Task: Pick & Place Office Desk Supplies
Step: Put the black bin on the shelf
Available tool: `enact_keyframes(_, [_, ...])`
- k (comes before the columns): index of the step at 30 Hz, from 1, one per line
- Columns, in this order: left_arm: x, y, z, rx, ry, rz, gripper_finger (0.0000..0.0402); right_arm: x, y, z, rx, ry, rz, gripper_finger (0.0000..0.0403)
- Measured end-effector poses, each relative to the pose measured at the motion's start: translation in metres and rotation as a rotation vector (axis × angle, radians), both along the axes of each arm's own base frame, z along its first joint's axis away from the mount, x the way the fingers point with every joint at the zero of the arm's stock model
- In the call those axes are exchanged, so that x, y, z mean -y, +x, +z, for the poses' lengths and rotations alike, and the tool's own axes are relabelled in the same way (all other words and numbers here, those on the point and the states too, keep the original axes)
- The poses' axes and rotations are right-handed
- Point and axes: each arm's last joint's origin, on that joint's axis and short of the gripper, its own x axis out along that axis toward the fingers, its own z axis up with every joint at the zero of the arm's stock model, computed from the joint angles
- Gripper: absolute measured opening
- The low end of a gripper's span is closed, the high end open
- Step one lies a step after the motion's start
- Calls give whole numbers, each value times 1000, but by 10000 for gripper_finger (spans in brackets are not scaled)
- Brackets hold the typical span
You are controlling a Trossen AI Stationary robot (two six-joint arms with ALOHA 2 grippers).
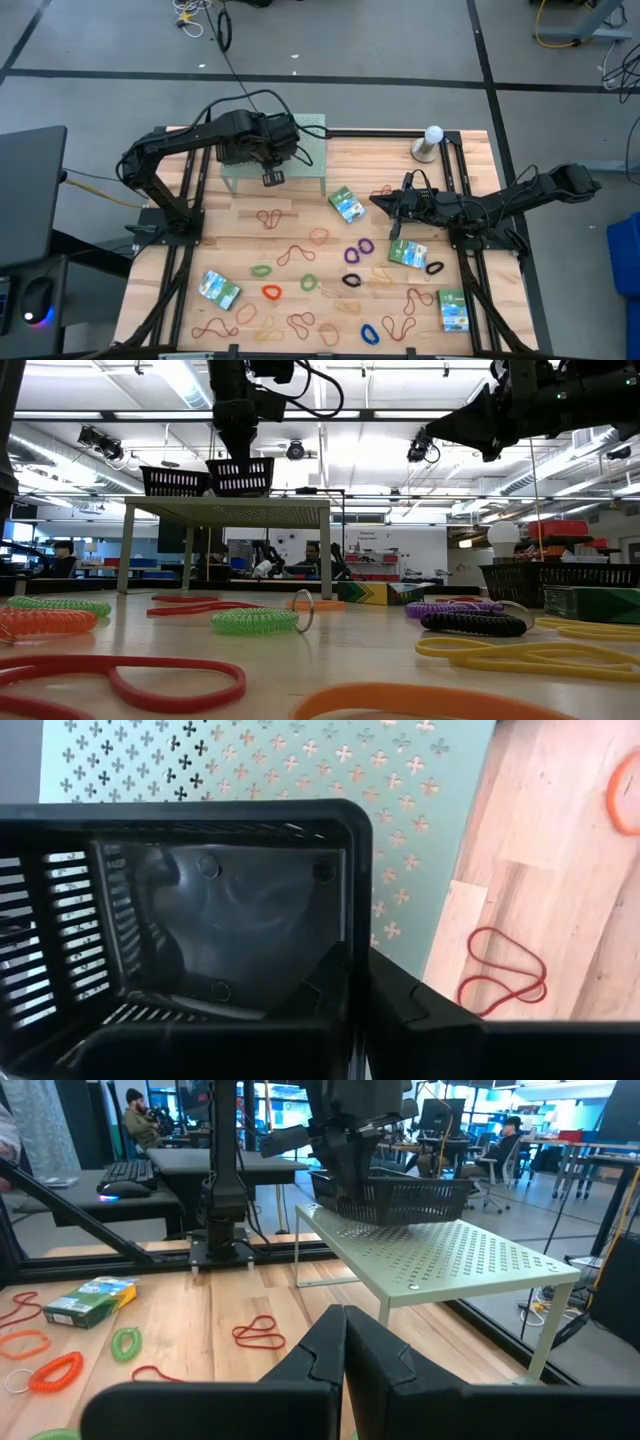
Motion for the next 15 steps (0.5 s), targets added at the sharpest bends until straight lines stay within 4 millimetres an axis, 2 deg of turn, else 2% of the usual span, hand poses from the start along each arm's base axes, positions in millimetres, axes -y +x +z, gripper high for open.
enact_keyframes(15, [-1, 0, 0, 23, 2, 74, 60, 0, 0, 0, 0, 0, 0, 11])
